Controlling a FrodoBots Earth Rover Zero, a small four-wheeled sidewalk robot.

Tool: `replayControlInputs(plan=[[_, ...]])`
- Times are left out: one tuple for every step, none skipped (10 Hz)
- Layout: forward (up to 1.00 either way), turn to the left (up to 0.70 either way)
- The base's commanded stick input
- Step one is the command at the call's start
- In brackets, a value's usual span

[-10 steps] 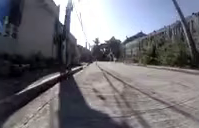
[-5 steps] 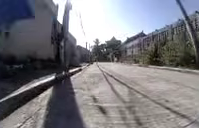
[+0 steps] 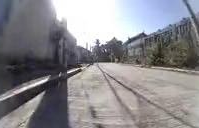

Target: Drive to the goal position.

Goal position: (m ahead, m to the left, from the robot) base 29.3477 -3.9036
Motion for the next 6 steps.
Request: replayControlInputs(plan=[[0.85,-0.02],[0.85,-0.02],[0.85,-0.02],[0.85,-0.02],[0.85,-0.02],[0.85,-0.02]])
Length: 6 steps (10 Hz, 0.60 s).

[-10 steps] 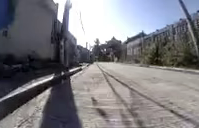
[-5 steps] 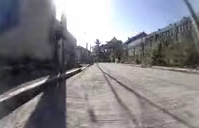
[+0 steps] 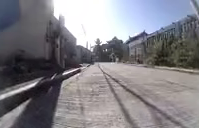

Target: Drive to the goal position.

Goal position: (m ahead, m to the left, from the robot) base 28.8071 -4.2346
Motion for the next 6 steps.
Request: replayControlInputs(plan=[[0.85,-0.02],[0.85,-0.02],[0.85,-0.02],[0.85,-0.02],[0.85,-0.02],[0.85,-0.02]])
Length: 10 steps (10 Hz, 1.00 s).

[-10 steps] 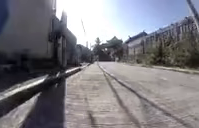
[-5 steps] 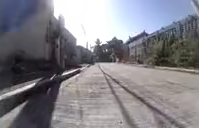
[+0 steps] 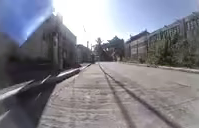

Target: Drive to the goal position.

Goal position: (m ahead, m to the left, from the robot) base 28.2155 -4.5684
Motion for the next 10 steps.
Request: replayControlInputs(plan=[[0.85,-0.02],[0.85,-0.02],[0.85,-0.02],[0.85,-0.02],[0.85,-0.02],[0.85,-0.02],[0.85,-0.02],[0.85,-0.02],[0.85,-0.02],[0.85,-0.02]])
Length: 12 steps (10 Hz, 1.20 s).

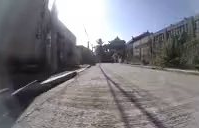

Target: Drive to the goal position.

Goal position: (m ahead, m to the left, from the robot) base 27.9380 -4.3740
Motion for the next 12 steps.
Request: replayControlInputs(plan=[[0.85,-0.02],[0.85,-0.02],[0.85,-0.02],[0.85,-0.02],[0.85,-0.02],[0.85,-0.02],[0.85,-0.02],[0.85,-0.02],[0.85,-0.02],[0.85,-0.02],[0.85,-0.02],[0.85,-0.02]])
